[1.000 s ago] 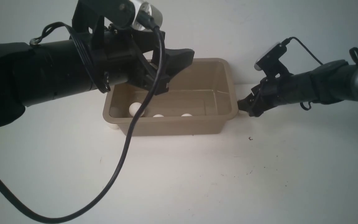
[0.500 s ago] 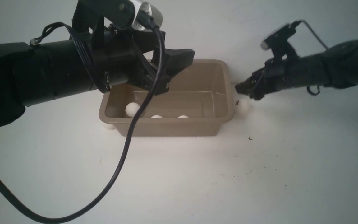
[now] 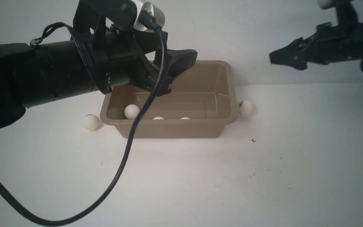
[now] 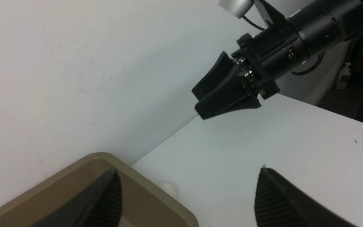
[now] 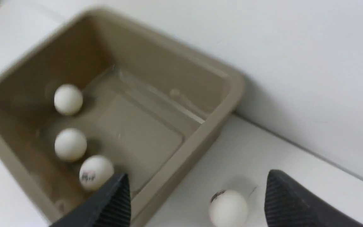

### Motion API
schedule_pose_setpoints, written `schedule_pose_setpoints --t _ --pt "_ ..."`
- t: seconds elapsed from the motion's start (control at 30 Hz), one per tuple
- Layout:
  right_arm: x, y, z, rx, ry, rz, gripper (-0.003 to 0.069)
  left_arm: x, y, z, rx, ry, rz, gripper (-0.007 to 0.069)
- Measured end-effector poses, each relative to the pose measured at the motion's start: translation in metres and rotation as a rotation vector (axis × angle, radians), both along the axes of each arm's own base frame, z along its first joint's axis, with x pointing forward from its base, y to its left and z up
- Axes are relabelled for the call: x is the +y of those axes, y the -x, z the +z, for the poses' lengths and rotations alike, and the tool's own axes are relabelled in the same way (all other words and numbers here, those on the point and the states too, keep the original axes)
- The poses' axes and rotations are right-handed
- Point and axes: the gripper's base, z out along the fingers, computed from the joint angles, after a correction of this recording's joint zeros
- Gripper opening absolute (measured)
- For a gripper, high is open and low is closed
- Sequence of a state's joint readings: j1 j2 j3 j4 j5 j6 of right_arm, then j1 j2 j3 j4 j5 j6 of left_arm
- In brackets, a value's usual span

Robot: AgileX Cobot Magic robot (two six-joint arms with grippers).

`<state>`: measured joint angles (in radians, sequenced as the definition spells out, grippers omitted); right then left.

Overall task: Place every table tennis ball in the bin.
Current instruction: Use the right arm to clamp the table tennis ball closest to it

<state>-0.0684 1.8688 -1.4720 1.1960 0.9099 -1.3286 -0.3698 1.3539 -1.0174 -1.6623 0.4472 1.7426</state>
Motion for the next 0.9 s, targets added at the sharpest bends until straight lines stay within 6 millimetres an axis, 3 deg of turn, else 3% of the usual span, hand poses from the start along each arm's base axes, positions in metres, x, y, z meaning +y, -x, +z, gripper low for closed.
schedule_pose_setpoints --t 0.17,0.33,0.47,0.7,0.9 --pt "-0.008 -0.009 -0.018 0.041 -0.07 -0.02 0.0514 0.0 0.0 0.0 0.0 0.0 0.0 0.0513" --pt "0.01 -0.023 -0.067 0.119 -0.053 0.006 0.0514 0.0 0.0 0.0 0.0 0.001 -0.005 0.0513" --pt "0.013 -0.032 -0.093 0.135 -0.022 -0.019 0.0514 -0.002 0.002 0.0 0.0 0.006 -0.024 0.0513" --pt "0.014 -0.046 -0.105 0.111 -0.01 -0.041 0.0514 -0.002 0.002 0.0 0.0 0.007 -0.026 0.0513" --pt "0.029 -0.065 -0.115 0.133 -0.047 -0.021 0.0514 -0.002 0.002 0.0 0.0 0.007 -0.026 0.0513"
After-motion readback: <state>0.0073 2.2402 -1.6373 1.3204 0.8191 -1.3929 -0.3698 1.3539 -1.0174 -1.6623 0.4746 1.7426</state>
